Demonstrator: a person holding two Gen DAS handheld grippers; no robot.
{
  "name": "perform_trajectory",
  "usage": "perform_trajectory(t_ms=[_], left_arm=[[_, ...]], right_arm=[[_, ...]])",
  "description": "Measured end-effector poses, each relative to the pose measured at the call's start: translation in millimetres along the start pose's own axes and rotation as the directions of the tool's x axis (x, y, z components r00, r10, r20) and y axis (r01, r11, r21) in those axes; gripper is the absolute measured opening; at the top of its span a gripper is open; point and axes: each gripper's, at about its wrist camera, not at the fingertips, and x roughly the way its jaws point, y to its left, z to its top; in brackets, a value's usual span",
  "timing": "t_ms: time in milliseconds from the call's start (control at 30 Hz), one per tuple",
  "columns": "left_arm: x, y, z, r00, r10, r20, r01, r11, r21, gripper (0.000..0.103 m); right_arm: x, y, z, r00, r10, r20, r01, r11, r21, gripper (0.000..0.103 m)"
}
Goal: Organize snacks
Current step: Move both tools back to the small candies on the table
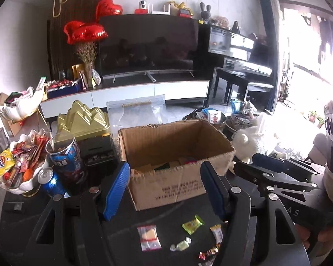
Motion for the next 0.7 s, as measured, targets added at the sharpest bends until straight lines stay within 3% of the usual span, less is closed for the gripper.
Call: perform_trajectory(t_ms=[300,700], left_arm=[[-28,-20,-31,1.000,-0.024,0.019,0.024,0.999,0.034,0.068],[-26,-37,-75,0.999,-0.040,-0.009,0.041,0.998,0.046,0.068]], right_arm=[[-29,-6,-35,1.000,0.010,0.005,-0.011,0.999,0.035,0.047],[-35,-19,-81,0.999,-0.028,-0.019,0.029,0.998,0.057,0.047]])
